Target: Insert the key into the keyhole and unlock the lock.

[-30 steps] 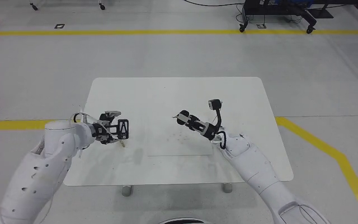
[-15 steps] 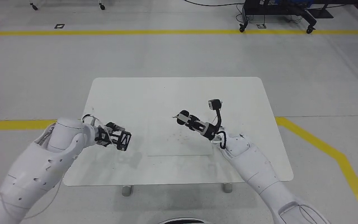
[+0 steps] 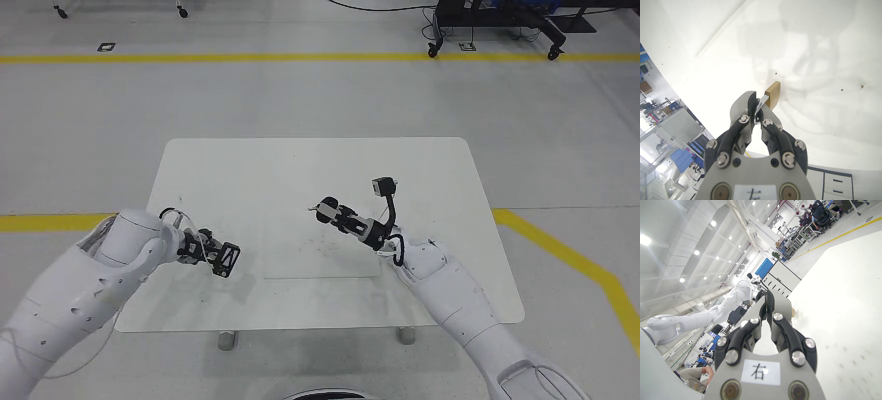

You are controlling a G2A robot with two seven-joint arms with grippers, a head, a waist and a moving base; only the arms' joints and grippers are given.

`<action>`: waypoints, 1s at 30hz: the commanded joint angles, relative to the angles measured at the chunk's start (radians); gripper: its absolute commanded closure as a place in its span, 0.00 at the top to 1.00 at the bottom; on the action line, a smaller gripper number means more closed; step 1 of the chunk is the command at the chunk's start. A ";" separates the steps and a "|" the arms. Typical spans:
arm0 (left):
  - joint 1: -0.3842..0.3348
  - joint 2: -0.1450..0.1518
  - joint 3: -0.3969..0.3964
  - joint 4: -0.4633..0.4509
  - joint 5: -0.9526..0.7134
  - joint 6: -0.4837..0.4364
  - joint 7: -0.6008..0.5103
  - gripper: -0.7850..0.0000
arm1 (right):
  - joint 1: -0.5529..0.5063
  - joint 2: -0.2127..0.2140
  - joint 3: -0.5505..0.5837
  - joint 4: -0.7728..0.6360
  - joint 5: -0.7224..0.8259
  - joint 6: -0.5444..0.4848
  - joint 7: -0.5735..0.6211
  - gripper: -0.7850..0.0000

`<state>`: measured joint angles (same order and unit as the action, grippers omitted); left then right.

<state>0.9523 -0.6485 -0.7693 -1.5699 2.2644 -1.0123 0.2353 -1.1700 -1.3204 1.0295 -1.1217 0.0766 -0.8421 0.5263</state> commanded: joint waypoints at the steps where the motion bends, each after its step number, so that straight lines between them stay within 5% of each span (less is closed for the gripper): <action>1: -0.011 0.005 0.014 -0.001 -0.009 0.000 -0.003 0.00 | 0.000 0.000 0.000 0.000 0.000 0.000 0.000 0.00; 5: -0.037 0.008 0.004 -0.001 -0.086 0.001 -0.026 0.00 | 0.000 0.000 0.000 0.000 0.000 0.000 0.000 0.00; 10: -0.031 -0.032 -0.079 0.059 -0.438 0.119 -0.208 0.00 | 0.000 0.000 0.000 0.000 0.000 0.000 0.000 0.00; 21: -0.160 -0.202 0.058 0.120 -1.217 0.373 -0.752 0.00 | 0.000 0.000 0.000 0.000 0.000 0.000 0.000 0.00; 28: -0.297 -0.308 0.182 0.232 -1.348 0.488 -0.928 0.00 | 0.000 0.000 0.000 0.000 0.000 0.000 0.000 0.00; 30: -0.304 -0.311 0.189 0.232 -1.335 0.487 -0.934 0.00 | 0.000 0.000 0.000 0.000 0.000 0.000 0.000 0.00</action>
<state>0.6469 -0.9604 -0.5800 -1.3370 0.9258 -0.5238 -0.6988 -1.1700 -1.3204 1.0295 -1.1217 0.0766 -0.8421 0.5263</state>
